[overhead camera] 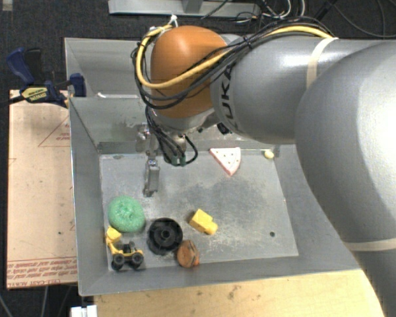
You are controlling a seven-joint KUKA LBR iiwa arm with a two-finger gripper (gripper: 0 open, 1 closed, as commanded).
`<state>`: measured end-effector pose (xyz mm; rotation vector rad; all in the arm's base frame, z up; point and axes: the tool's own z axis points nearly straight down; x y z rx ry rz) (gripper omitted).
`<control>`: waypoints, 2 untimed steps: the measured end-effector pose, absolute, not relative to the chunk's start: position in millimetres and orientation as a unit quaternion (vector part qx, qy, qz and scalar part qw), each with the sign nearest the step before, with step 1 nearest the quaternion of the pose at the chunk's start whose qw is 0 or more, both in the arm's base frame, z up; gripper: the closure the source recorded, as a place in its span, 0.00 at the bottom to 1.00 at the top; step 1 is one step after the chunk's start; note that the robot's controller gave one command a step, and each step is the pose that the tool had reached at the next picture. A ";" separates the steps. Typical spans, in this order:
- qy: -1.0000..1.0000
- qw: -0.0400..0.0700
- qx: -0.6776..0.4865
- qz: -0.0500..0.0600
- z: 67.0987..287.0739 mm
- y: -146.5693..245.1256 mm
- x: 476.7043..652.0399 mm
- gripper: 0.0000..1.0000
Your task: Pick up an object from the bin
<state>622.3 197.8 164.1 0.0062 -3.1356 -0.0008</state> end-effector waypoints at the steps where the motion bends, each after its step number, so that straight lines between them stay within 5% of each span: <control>1: -1.000 0.000 0.001 -0.001 169.3 197.0 623.8 0.00; 2: -0.999 -0.004 0.037 -0.001 142.4 199.4 600.1 0.00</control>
Offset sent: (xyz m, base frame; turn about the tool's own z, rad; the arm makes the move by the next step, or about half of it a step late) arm -0.0744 0.0082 -0.0815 -0.2191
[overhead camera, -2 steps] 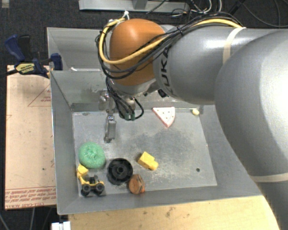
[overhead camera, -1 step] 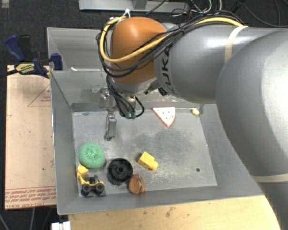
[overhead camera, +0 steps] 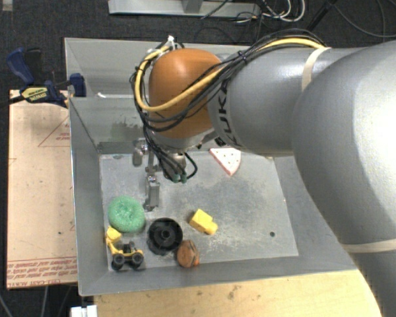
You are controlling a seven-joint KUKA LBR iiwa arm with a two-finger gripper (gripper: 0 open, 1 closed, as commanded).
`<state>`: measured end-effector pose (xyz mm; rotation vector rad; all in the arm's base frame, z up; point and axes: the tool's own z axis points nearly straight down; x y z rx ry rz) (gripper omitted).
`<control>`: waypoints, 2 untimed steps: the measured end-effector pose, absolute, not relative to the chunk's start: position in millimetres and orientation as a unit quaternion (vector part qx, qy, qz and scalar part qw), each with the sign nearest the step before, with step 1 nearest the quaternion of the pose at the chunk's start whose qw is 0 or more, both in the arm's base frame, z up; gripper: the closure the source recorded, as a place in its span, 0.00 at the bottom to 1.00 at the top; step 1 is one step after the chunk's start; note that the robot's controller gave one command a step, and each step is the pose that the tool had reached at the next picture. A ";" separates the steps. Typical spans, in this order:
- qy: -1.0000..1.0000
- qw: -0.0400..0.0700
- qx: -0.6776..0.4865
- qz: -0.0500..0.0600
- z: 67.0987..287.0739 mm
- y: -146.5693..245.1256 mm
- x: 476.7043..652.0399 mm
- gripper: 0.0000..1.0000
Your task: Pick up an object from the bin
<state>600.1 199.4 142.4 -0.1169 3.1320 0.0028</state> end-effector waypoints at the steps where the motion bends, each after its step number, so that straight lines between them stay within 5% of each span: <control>1: 0.998 0.001 -0.059 0.002 82.9 184.0 575.4 0.00; 2: 0.999 0.004 -0.036 0.002 66.0 190.4 569.6 0.00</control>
Offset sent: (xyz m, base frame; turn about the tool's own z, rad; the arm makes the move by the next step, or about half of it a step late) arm -0.0398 0.0005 -0.0724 0.0368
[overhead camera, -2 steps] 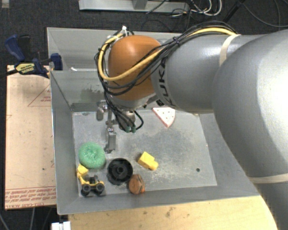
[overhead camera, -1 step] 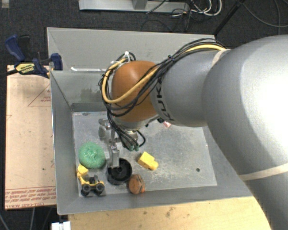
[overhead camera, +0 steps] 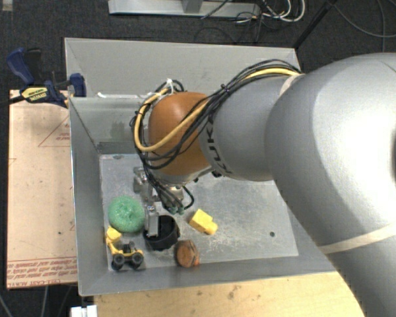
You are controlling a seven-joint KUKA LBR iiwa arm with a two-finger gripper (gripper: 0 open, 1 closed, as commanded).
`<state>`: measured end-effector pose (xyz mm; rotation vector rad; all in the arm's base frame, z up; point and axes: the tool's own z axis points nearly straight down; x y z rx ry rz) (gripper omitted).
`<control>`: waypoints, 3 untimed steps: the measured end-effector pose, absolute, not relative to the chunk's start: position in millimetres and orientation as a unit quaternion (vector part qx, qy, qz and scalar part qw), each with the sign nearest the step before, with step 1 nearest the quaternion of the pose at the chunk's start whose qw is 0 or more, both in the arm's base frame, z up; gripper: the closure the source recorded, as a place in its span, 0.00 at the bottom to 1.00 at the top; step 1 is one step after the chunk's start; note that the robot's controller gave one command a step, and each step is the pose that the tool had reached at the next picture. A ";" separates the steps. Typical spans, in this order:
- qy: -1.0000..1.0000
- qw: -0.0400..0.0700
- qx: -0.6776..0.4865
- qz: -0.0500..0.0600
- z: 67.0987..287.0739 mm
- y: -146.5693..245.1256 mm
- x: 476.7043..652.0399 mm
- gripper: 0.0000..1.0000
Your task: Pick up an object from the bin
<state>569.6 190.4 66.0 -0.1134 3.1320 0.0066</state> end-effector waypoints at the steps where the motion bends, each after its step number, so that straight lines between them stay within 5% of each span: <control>1: 0.991 0.001 -0.135 0.001 70.1 199.5 554.9 1.00; 2: 0.991 0.000 -0.135 0.001 70.0 199.5 554.8 0.00; 3: 0.991 0.000 -0.135 0.001 70.0 199.6 554.8 0.00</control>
Offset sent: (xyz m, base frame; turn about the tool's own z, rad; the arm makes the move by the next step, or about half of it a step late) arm 0.0000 0.0000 0.0000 0.0000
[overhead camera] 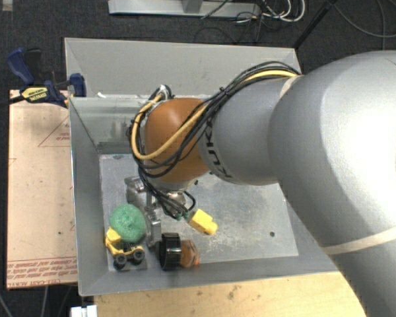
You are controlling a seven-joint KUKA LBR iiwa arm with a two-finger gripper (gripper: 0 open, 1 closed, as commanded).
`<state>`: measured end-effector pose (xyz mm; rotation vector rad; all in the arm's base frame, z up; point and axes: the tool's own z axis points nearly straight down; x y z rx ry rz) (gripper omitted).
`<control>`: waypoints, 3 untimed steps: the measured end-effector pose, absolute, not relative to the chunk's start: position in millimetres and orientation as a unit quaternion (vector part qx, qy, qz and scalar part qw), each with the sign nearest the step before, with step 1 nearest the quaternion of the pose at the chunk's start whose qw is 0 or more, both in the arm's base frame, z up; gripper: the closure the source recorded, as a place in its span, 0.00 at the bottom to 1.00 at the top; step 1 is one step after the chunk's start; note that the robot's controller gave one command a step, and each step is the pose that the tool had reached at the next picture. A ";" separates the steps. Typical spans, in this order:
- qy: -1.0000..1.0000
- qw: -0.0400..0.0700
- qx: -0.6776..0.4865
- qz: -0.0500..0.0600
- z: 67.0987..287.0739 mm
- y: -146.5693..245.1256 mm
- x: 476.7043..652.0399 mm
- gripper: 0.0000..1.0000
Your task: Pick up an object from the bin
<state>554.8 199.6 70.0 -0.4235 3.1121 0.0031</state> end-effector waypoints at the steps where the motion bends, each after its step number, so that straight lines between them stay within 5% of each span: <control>1: 0.976 0.001 -0.219 0.000 69.8 214.7 547.6 0.00; 2: 0.976 0.000 -0.218 0.001 69.7 222.7 538.7 1.00; 3: 0.976 0.000 -0.217 0.001 69.7 222.7 538.7 1.00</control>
Offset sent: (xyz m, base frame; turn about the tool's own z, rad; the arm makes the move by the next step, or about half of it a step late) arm -0.0164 0.0229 0.0000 -0.1699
